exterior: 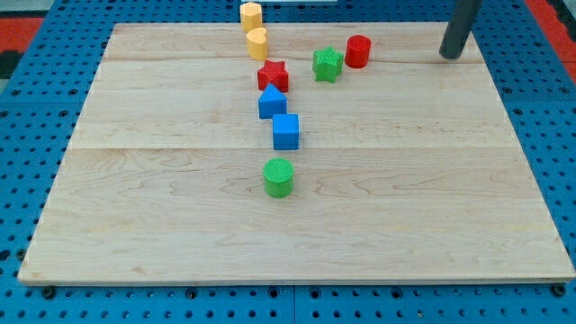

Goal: Place green star to the top right of the blue cube

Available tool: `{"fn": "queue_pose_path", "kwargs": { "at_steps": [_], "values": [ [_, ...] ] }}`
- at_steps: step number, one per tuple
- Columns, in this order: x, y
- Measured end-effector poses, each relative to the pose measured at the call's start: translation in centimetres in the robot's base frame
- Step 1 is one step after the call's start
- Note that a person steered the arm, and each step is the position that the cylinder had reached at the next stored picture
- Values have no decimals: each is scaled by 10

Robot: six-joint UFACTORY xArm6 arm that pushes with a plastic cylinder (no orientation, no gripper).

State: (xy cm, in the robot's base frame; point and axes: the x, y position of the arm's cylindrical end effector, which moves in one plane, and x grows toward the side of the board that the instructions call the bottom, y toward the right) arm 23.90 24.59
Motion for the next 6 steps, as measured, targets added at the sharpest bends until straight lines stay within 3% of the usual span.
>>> {"fn": "queue_pose_path", "kwargs": {
  "at_steps": [1, 2, 5, 6],
  "values": [
    [-46, 12],
    [-31, 38],
    [-5, -181],
    [68, -197]
  ]
}}
